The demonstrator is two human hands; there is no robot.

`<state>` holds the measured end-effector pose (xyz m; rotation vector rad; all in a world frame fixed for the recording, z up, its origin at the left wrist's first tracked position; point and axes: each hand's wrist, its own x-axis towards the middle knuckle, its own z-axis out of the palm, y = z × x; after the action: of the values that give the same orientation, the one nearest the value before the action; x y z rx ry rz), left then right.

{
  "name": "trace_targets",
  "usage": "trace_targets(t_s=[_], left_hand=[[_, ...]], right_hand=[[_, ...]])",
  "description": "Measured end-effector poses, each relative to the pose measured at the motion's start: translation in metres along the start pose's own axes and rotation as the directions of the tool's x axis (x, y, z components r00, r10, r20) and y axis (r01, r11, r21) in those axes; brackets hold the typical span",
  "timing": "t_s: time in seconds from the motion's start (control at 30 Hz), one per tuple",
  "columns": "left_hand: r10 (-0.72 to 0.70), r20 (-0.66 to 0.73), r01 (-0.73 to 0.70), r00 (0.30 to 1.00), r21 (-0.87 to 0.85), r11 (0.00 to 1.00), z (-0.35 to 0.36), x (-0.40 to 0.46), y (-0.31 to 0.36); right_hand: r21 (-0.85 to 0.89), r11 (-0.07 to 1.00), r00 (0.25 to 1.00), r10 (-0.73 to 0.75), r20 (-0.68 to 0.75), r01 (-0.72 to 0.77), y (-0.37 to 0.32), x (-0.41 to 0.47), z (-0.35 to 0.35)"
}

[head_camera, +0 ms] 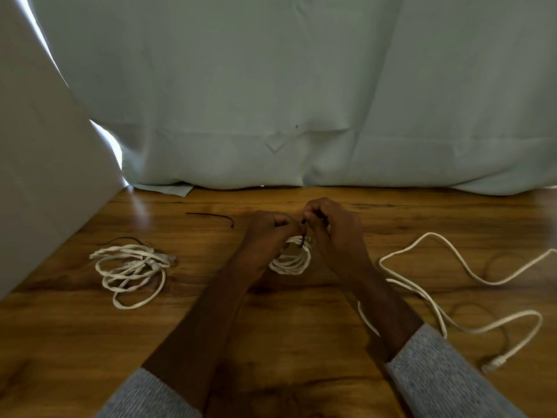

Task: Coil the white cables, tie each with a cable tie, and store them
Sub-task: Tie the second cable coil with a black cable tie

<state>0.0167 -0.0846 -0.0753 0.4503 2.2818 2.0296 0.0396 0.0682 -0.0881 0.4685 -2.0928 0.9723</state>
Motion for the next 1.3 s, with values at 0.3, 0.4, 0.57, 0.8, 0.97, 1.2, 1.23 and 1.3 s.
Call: trace_targets(t_s=[0.3,0.4,0.57,0.8,0.97,1.2,1.23,1.3], left_hand=[[0.092,-0.031,-0.091,0.995,0.053,0.994,0.005,-0.001,-0.002],[0.149,-0.081,-0.144,0.986,0.061,0.988,0.005,0.001,-0.004],[0.252,-0.026,-0.248,0.967,0.112,0.962,0.006,0.003,-0.006],[0.236,-0.028,-0.233,0.971,0.083,0.969,0.005,0.005,-0.01],[0.259,-0.004,-0.258,0.966,0.061,0.964,0.006,0.002,-0.007],[0.202,0.008,-0.202,0.979,-0.031,0.979,0.001,0.004,-0.01],[0.199,0.009,-0.198,0.98,-0.049,0.979,0.001,0.004,-0.01],[0.157,0.008,-0.155,0.988,-0.116,0.981,0.002,0.001,-0.009]], right_hand=[[0.052,0.996,0.996,0.072,-0.062,-0.069,0.005,0.0,-0.003],[0.07,0.994,0.994,0.085,-0.075,-0.08,0.003,0.0,-0.005],[0.053,0.996,0.994,0.074,-0.079,-0.07,0.003,0.001,-0.003],[0.188,0.953,0.936,0.278,-0.215,-0.239,0.003,0.006,-0.009],[0.242,0.945,0.923,0.283,-0.261,-0.221,-0.002,0.007,-0.01],[0.268,0.941,0.907,0.288,-0.308,-0.207,0.002,0.007,-0.011],[0.282,0.936,0.903,0.295,-0.312,-0.209,0.001,0.008,-0.011],[0.322,0.919,0.894,0.327,-0.305,-0.226,0.0,0.008,-0.009]])
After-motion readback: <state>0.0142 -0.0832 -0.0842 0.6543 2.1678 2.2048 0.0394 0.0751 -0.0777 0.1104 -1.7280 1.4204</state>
